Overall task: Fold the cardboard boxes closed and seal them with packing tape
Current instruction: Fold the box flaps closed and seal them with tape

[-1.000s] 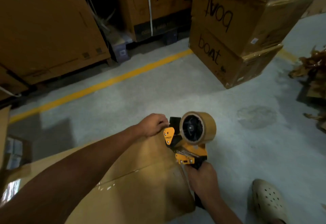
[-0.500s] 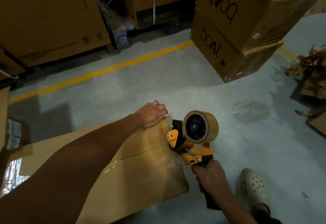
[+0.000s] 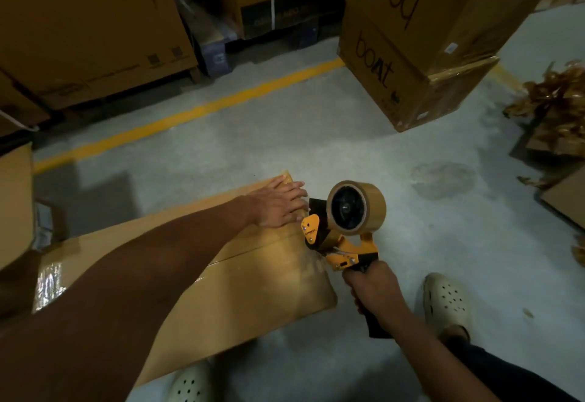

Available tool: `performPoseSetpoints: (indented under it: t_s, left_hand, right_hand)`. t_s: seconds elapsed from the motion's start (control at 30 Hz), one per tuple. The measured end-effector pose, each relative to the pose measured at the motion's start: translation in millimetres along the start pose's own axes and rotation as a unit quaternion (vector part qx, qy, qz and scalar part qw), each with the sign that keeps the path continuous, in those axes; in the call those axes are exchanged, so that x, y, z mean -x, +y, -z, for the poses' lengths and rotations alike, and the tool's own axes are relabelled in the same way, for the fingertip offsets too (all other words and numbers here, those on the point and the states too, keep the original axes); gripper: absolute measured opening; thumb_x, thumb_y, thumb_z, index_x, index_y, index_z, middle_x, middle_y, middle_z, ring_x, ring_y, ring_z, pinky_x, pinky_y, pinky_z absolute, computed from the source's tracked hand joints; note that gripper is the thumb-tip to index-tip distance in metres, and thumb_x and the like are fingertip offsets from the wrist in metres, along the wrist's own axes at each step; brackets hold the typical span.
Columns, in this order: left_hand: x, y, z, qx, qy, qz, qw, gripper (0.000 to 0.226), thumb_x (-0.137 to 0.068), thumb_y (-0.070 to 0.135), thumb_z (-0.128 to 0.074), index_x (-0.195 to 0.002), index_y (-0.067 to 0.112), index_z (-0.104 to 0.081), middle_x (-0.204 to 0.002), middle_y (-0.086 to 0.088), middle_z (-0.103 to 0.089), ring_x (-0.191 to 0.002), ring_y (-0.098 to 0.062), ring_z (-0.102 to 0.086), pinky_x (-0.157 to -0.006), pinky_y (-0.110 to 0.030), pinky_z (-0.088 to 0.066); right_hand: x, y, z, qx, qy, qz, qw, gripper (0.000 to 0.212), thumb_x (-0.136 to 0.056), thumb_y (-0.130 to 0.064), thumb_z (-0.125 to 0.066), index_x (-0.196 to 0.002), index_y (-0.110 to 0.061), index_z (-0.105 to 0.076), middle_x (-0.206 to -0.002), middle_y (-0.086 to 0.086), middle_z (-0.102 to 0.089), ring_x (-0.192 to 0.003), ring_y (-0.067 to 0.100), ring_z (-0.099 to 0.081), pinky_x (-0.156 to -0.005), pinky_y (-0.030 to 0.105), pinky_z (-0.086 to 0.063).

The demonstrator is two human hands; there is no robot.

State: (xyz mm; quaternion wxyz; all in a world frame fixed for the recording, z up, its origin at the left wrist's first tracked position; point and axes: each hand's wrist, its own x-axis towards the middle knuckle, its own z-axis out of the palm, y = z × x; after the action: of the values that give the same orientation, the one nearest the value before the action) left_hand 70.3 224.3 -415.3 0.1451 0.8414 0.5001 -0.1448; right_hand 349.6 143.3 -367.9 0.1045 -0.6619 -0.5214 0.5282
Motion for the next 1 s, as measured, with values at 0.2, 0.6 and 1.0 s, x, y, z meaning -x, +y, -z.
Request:
performPoseSetpoints:
  t_s: [0.2,0.6,1.0]
  left_hand:
    - [0,12,8,-0.002,-0.043,0.007,0.999,0.05,-0.105,0.051,-0.021,-0.15,0.032,-0.032,-0.166,-0.003,-0.011,-0.153,-0.023,0.007,-0.122,-0.052,0.008]
    - [28,68,-21,-0.068,-0.016,-0.025,0.997,0.072,-0.099,0.054,-0.02,-0.159,0.016,-0.011,-0.166,-0.009,0.001,-0.152,-0.021,0.012,-0.123,-0.05,0.007]
    - [40,105,-12,-0.034,-0.027,0.025,0.999,0.071,-0.097,0.044,-0.032,-0.157,0.011,-0.014,-0.166,-0.014,0.0,-0.153,-0.025,0.009,-0.122,-0.056,0.001]
  right_hand:
    - [26,25,10,0.002,-0.017,-0.033,0.999,0.021,-0.082,-0.014,-0.063,-0.064,-0.012,-0.052,-0.047,0.0,-0.049,-0.039,0.015,-0.046,-0.044,0.026,-0.042]
    - [42,33,10,0.009,-0.004,-0.026,1.0,0.018,-0.081,-0.017,-0.065,-0.066,-0.009,-0.058,-0.051,0.004,-0.055,-0.043,0.018,-0.052,-0.044,0.026,-0.044]
    - [65,55,18,0.054,0.001,-0.009,0.999,0.019,-0.082,-0.022,-0.065,-0.071,-0.008,-0.059,-0.055,0.006,-0.055,-0.047,0.019,-0.054,-0.045,0.028,-0.048]
